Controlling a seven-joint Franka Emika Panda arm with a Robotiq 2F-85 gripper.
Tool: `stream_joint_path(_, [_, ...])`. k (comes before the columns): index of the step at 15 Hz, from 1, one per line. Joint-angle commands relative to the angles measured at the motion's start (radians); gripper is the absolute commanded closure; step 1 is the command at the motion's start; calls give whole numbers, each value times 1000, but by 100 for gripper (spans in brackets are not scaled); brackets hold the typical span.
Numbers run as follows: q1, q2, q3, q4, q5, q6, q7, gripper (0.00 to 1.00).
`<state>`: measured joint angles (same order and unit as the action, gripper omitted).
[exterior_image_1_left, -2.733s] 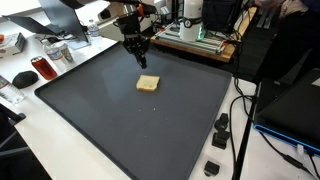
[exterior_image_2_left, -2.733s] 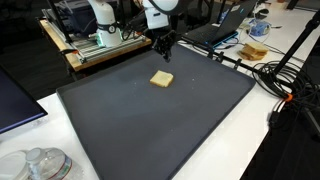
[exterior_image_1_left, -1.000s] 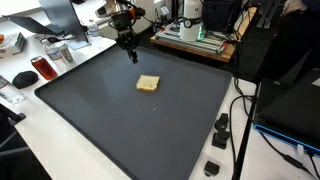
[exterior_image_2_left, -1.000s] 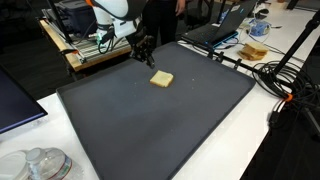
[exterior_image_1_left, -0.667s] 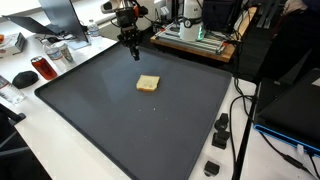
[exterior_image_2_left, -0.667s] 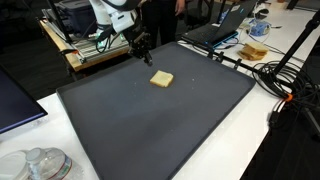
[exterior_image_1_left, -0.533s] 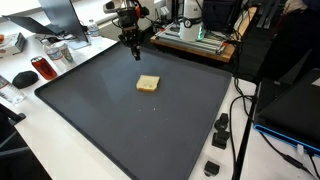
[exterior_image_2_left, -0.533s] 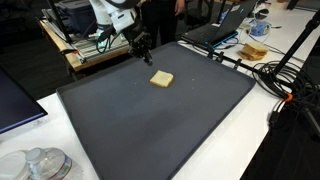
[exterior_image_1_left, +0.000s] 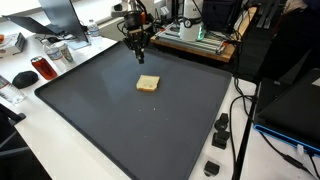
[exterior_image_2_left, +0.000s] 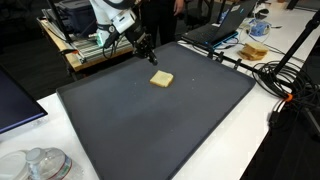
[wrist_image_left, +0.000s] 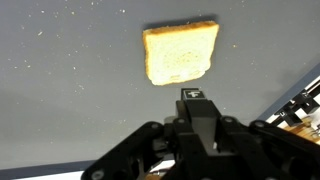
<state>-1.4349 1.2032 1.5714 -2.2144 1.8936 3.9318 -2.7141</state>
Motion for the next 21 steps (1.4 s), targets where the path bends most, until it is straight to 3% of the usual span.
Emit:
stream_joint_path(1, [-31, -101, -24, -63, 1, -115, -18, 94])
stream_joint_path(3, [-29, -150, -44, -82, -23, -175, 6, 94])
stream_joint_path(8, [-12, -170, -56, -117, -133, -172, 77, 94])
stream_joint_path(13, [17, -166, -19, -98, -77, -73, 70, 94])
stream_joint_path(16, [75, -168, 13, -57, -32, 31, 95, 94])
stream_joint_path(17, [111, -240, -9, -28, 49, 8, 71, 94])
stream_joint_path(21, [241, -292, -46, 64, 126, 73, 89, 94])
